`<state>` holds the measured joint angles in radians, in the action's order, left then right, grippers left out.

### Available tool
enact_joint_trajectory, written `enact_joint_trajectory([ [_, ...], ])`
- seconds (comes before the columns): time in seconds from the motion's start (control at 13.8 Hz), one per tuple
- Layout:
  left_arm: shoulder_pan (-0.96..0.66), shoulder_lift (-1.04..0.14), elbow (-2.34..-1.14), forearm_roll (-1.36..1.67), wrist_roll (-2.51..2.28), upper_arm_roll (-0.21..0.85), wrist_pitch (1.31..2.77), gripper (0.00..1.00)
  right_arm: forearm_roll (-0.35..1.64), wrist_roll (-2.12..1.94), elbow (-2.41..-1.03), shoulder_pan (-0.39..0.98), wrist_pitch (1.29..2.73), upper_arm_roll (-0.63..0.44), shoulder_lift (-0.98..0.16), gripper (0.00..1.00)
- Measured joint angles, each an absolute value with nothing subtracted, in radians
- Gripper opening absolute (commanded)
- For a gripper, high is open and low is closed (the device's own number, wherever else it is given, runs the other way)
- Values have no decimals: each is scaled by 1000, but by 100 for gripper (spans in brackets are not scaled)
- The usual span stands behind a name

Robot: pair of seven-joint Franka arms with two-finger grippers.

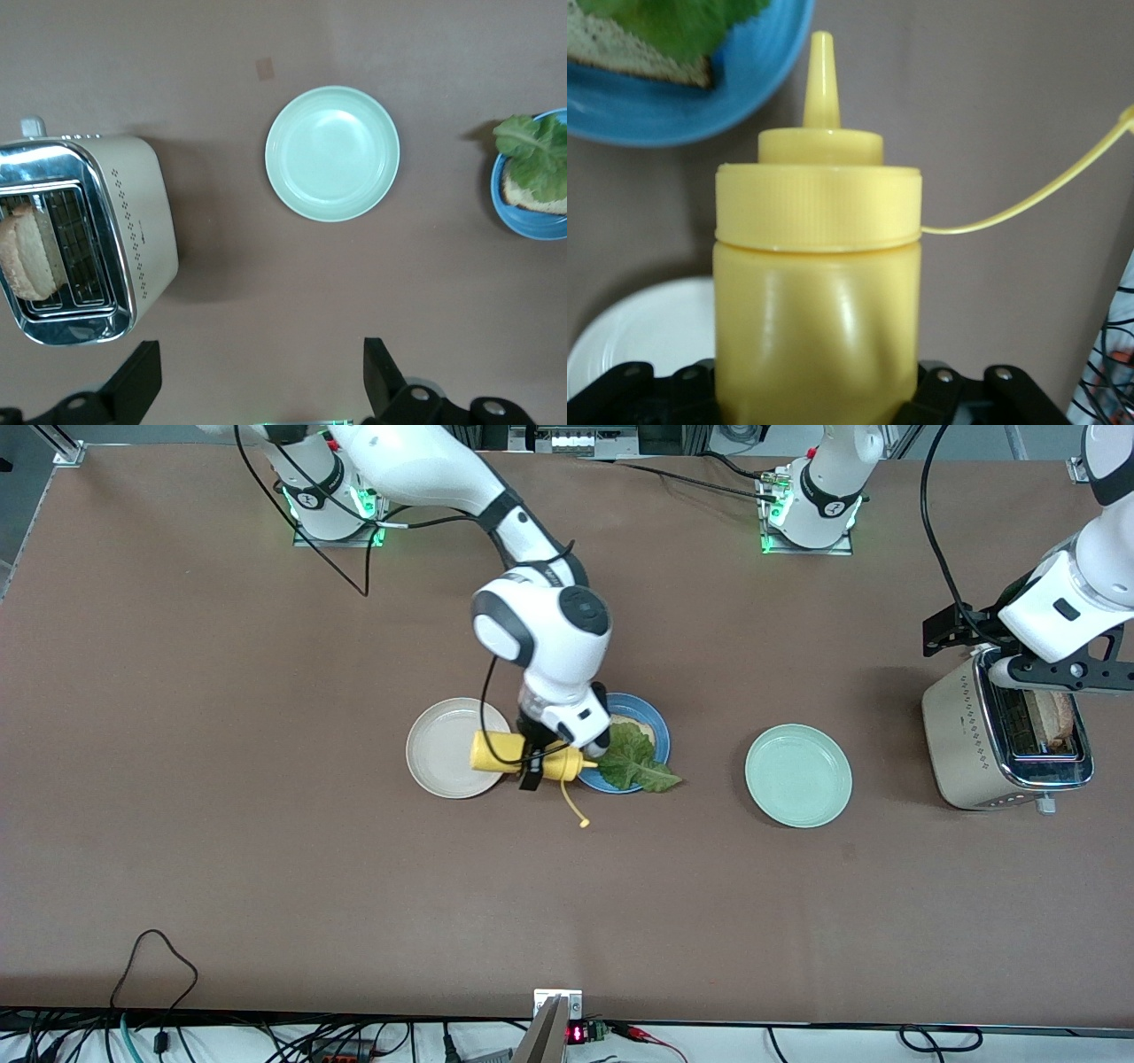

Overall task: Make sandwich in blue plate with both arms
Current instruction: 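Return the bottle with the right gripper while the left gripper grasps toast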

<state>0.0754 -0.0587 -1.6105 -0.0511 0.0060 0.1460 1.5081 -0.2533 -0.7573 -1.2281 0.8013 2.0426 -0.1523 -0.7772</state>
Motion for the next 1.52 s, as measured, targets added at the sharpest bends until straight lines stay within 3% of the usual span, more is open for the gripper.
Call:
enact_joint_trajectory([
  [0.36,77,-136,-1609,-148,6,144,1481,100,184,-1173,-1290,535,2019,-157,-622,33],
  [0.65,144,-226,-1556,-186,13,116,1489,100,553,-1529,-1364,322,1933,-157,-585,34],
  [1.16,323,-308,-1592,-295,199,108,1709,99,1080,-2077,-1585,48,1732,-155,-608,40],
  [1.52,425,-291,-1744,-295,283,111,1897,80,1320,-2359,-1642,-44,1525,-154,-753,40],
])
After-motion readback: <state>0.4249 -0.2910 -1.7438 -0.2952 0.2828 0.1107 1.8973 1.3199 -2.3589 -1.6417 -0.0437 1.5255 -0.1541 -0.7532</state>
